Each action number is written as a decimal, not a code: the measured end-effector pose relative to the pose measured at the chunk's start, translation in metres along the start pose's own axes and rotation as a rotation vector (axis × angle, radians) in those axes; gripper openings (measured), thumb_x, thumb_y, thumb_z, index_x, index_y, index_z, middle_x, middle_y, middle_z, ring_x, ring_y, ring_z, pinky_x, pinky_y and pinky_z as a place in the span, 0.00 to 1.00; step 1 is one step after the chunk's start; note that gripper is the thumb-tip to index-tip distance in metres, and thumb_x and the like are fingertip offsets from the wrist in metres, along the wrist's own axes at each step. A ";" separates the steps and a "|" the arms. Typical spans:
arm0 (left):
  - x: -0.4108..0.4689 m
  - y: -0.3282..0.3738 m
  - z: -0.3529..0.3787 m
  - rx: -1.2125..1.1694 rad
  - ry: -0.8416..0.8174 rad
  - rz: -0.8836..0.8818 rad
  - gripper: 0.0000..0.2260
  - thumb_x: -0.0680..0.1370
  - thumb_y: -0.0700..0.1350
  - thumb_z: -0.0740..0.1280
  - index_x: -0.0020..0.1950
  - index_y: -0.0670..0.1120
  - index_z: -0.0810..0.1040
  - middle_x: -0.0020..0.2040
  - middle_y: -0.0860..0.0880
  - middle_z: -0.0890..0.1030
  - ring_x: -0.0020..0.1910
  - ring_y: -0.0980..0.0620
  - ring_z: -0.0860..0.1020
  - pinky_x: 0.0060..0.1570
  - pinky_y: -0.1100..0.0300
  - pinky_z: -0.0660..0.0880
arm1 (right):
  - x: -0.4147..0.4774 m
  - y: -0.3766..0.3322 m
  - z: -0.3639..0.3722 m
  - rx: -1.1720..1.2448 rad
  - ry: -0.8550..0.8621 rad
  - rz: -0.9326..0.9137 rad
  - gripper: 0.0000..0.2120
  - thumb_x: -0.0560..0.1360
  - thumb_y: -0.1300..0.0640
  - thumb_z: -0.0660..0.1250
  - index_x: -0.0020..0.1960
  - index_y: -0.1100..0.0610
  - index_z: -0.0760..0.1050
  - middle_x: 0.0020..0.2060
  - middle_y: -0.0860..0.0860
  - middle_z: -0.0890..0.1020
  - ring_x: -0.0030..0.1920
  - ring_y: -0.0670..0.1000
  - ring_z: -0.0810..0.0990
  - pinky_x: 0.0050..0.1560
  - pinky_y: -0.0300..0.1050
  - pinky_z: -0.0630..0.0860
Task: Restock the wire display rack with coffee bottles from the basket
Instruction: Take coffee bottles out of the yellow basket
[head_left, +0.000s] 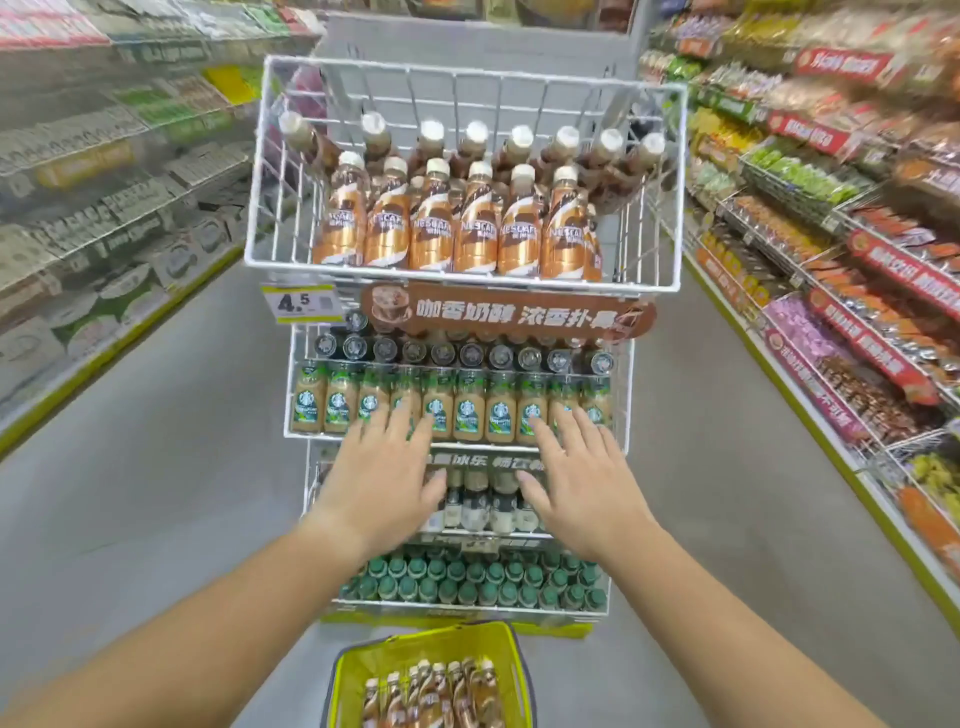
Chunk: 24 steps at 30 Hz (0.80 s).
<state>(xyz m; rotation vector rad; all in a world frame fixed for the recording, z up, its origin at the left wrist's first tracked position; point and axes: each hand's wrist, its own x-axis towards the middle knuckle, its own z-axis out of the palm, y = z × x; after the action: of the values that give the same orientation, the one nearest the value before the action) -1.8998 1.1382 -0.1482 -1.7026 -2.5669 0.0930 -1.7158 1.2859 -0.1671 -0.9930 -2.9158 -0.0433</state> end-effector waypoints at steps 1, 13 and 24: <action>-0.006 0.006 0.015 0.001 -0.031 0.005 0.31 0.83 0.60 0.51 0.82 0.45 0.56 0.82 0.39 0.57 0.80 0.40 0.57 0.77 0.44 0.59 | -0.007 -0.002 0.017 0.005 -0.028 -0.005 0.34 0.82 0.37 0.48 0.82 0.53 0.49 0.81 0.59 0.52 0.80 0.60 0.49 0.78 0.60 0.49; -0.033 0.026 0.322 -0.042 -0.168 0.031 0.30 0.80 0.58 0.61 0.78 0.43 0.66 0.78 0.37 0.66 0.74 0.37 0.68 0.71 0.43 0.65 | -0.056 -0.034 0.309 0.008 -0.234 -0.086 0.33 0.81 0.38 0.50 0.80 0.56 0.56 0.78 0.61 0.60 0.77 0.62 0.58 0.74 0.58 0.58; -0.120 0.015 0.647 -0.013 -0.452 0.025 0.33 0.82 0.61 0.47 0.83 0.46 0.52 0.83 0.39 0.54 0.80 0.35 0.55 0.76 0.39 0.56 | -0.124 -0.076 0.631 0.078 -0.494 -0.007 0.34 0.81 0.39 0.53 0.82 0.53 0.51 0.81 0.58 0.54 0.79 0.60 0.53 0.77 0.59 0.52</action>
<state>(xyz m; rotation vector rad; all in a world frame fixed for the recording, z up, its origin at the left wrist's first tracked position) -1.8932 1.0226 -0.7962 -1.9025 -2.8494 0.5204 -1.6947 1.1797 -0.8056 -1.1162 -3.3216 0.3638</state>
